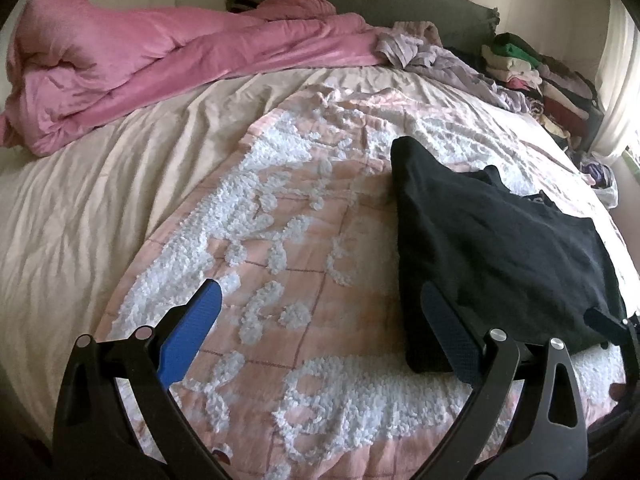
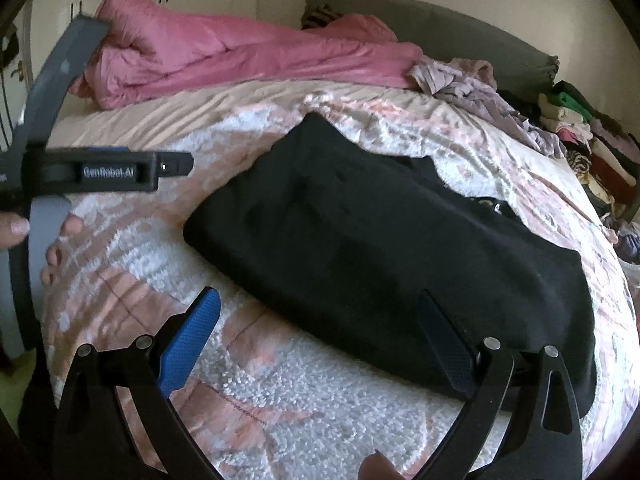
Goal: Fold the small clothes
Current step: 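Move the right tool to the end of the folded bundle and grasp it, then lift the bundle end with the right tool and fold it over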
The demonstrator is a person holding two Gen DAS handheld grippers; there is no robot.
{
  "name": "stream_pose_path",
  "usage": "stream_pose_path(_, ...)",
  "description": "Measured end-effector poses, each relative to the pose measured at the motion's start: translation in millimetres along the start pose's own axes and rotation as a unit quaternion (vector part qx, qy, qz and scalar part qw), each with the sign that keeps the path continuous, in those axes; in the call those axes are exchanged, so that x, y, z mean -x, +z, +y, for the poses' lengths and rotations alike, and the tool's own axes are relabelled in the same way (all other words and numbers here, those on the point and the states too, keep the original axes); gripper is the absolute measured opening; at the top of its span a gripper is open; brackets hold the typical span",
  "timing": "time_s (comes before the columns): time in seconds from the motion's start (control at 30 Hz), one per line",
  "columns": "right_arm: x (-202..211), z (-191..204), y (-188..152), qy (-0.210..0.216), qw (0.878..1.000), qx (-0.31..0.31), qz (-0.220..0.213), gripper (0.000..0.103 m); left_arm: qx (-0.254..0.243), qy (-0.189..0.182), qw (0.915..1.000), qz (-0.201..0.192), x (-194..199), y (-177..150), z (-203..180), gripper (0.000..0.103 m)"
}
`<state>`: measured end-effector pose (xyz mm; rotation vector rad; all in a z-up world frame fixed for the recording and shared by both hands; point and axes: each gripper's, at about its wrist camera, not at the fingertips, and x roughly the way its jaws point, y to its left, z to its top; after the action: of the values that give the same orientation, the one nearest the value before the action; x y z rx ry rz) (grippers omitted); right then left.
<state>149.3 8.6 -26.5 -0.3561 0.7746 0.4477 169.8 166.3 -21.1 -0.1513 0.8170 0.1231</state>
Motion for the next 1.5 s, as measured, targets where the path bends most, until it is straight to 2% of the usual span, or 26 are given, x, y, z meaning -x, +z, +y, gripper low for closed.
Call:
stream_pose_path(0.27, -28, 7, -3, -0.029, 0.999, 0.031, 0.019, 0.098, -0.006, 0.006, 0.9999, 0.010, -15, 4, -3, 0.093)
stream_pose_path(0.43, -48, 9, -3, -0.064, 0.996, 0.049, 0.035, 0.099, -0.013, 0.013, 0.9997, 0.017, -25, 8, -7, 0.093)
stream_pose_path(0.83, -70, 8, 15, -0.103, 0.991, 0.083, 0.017, 0.097, -0.048, 0.010, 0.9986, 0.017, -40, 31, -33, 0.093)
stream_pose_path(0.9, -67, 7, 15, -0.096, 0.992, 0.083, 0.007, 0.090, -0.052, 0.008, 0.9985, 0.017, -43, 35, -38, 0.093)
stream_pose_path(0.97, -59, 8, 13, -0.082, 0.993, 0.088, -0.013, 0.066, -0.053, 0.004, 0.9984, 0.020, -46, 39, -42, 0.093)
stream_pose_path(1.0, -55, 10, 12, -0.080, 0.992, 0.091, -0.021, 0.061, -0.054, -0.001, 0.9983, 0.023, -49, 42, -44, 0.093)
stream_pose_path(1.07, -48, 15, 10, -0.079, 0.991, 0.099, -0.036, 0.037, -0.054, -0.009, 0.9981, 0.028, -53, 44, -48, 0.093)
stream_pose_path(1.13, -42, 16, 10, -0.076, 0.991, 0.097, -0.045, 0.025, -0.052, -0.022, 0.9977, 0.037, -57, 47, -51, 0.093)
stream_pose_path(1.27, -33, -1, 11, -0.040, 0.997, 0.044, -0.056, 0.016, -0.045, -0.039, 0.9968, 0.053, -66, 49, -55, 0.093)
stream_pose_path(1.5, -20, -20, 10, 0.005, 0.997, -0.019, -0.073, 0.014, -0.009, -0.094, 0.9917, 0.088, -81, 52, -59, 0.093)
